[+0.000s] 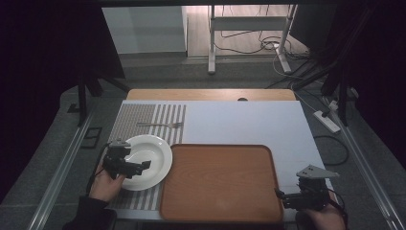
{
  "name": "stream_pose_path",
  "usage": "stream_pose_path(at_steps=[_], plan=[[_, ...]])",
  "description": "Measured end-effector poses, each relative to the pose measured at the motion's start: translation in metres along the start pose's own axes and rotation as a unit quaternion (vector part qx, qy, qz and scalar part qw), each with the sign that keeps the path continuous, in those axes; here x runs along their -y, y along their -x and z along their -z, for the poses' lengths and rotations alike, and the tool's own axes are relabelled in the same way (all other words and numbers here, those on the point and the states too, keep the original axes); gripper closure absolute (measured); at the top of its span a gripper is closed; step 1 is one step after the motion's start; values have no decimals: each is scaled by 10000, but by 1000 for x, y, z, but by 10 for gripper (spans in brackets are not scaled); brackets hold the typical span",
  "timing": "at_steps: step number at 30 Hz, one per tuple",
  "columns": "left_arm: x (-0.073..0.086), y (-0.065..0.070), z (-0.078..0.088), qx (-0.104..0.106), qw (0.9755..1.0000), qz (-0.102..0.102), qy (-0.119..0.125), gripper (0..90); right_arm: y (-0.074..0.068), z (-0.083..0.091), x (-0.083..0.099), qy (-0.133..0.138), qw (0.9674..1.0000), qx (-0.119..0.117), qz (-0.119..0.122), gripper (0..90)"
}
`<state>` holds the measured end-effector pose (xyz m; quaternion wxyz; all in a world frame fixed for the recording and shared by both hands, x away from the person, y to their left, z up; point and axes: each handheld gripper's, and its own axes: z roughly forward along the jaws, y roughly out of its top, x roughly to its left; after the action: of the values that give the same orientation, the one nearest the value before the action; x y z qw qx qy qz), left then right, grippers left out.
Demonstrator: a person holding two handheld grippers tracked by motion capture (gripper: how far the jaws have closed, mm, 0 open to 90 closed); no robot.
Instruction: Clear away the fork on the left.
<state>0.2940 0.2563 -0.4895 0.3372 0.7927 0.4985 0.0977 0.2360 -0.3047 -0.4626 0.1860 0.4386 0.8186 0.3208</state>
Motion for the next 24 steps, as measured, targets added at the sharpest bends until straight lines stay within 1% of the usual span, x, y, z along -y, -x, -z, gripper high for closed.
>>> stream_pose_path(at_steps=[4,7,16,17,24], plan=[[-4,-3,-4,-43,10000,31,-22,0,0,0,0,2,10000,-6,-1,0],[-9,-6,-9,-130,9999,33,-69,1,0,0,0,-6,10000,-11,1,0],[-23,-13,-21,-149,9998,-24,-153,11,0,-1,0,-20,10000,-19,2,0],[-26,-15,-23,-139,9998,-48,-161,11,0,-1,0,-23,10000,-20,0,0],[-36,-20,-32,-105,9997,-104,-203,0,0,-1,0,-30,10000,-23,-3,0]])
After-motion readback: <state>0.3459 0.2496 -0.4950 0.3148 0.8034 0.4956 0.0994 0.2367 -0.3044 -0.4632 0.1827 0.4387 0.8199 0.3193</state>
